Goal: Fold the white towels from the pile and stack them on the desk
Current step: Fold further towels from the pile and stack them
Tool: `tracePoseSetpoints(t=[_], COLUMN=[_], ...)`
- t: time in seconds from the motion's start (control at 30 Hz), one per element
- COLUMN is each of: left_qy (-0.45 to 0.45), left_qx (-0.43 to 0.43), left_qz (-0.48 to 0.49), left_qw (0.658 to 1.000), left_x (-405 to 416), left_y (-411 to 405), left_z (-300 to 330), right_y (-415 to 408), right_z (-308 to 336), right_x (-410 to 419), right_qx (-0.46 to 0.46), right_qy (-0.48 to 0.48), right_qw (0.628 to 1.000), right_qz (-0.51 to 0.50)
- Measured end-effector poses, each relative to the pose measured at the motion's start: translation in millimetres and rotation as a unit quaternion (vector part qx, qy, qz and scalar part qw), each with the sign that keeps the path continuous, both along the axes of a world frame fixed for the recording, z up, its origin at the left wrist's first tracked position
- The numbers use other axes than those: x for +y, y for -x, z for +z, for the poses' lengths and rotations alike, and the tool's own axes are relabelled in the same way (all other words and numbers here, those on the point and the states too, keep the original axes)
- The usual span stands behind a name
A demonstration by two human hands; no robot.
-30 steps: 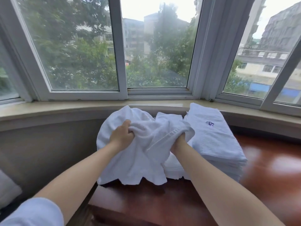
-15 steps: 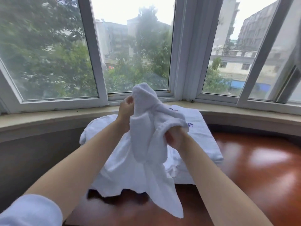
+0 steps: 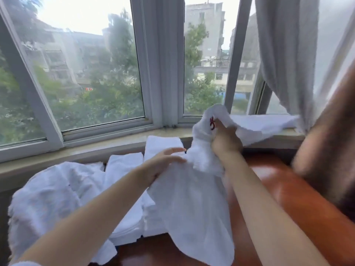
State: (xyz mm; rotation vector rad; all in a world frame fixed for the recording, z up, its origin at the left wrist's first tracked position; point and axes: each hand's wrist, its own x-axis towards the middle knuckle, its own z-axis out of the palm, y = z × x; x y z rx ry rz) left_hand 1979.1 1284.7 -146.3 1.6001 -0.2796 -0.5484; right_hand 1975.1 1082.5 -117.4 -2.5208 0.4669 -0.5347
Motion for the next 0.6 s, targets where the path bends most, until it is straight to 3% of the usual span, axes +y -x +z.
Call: tracePoseSetpoints(t=[0.13, 0.2, 0.33, 0.5, 0.6], left_qy=[0.032, -0.045, -0.263, -0.353, -0.430], left_qx=[0.077, 0.043, -0.058, -0.084, -0.131], left_qz=[0.004, 0.025, 0.005, -0.036, -0.081], left_qw=[0.997, 0.998, 0.963, 0.931, 0.890], left_x=[-78.9, -118.5, -165.9, -180.8, -186.8], left_y=[4.3, 12.4, 26.2, 30.9, 36.4], left_z=[-25.5, -57.1, -128.2, -166.3, -180.1], right_y=[10.8, 21.9, 46.1, 69.1, 82.7], right_z=[-38.8, -65.4, -117.0, -159.1, -180.2], right_x=[-80.2, -101.2, -136.7, -165.5, -173.3], right_qx=[0.222, 0.294, 0.334, 0.370, 0.375], right_qy=[0.088, 0.143, 0.101, 0.085, 0.078], right_qw=[0.971, 0.945, 0.936, 0.922, 0.919], right_qz=[-0.003, 0.018, 0.051, 0.075, 0.090])
